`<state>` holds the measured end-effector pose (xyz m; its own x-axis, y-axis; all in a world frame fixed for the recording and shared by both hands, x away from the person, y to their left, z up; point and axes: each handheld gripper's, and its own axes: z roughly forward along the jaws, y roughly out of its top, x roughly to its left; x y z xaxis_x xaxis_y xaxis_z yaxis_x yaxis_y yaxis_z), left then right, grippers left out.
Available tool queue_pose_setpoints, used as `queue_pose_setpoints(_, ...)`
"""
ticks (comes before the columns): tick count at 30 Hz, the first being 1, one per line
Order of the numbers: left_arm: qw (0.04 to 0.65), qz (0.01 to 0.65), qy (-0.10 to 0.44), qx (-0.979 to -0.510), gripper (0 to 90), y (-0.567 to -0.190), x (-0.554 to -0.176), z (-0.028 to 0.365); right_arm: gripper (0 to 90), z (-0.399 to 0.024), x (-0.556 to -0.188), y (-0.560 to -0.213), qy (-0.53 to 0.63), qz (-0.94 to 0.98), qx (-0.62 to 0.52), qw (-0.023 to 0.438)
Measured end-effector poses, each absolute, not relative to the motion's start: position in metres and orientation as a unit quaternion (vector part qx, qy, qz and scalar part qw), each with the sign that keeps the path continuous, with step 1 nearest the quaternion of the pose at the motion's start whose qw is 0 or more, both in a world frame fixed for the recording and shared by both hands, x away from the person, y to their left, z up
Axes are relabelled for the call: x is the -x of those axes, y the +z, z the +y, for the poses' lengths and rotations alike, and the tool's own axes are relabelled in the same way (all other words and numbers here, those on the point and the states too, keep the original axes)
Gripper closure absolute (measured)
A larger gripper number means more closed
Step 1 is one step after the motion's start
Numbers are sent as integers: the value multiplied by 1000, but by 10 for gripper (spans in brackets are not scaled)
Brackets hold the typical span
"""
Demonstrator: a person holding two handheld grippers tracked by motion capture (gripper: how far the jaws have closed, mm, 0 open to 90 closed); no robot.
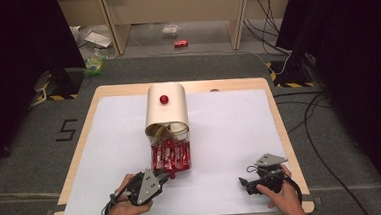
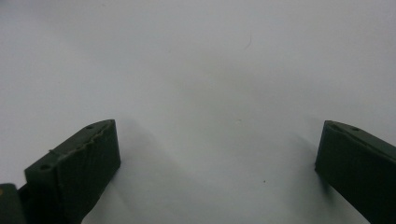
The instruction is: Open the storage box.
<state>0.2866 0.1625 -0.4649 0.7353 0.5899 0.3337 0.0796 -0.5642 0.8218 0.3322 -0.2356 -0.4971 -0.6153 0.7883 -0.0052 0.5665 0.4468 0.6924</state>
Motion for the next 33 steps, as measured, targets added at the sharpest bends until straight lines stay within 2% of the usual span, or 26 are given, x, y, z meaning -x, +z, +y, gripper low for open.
queue_pose_setpoints(17,433,211,279,-831,770,-470,-274,166,3,-236,-332,-497,334,834,-406,166)
queue_pose_setpoints(21,425,213,271,-837,727,-468,-272,164,3,-236,-332,-497,334,834,-406,166)
queue_pose_setpoints(26,433,222,246,-838,718,-464,-272,164,3,-236,-332,-497,334,835,-405,166)
queue_pose_setpoints(33,400,219,255,-852,709,-458,-268,159,3,-236,-332,-497,334,835,-405,166)
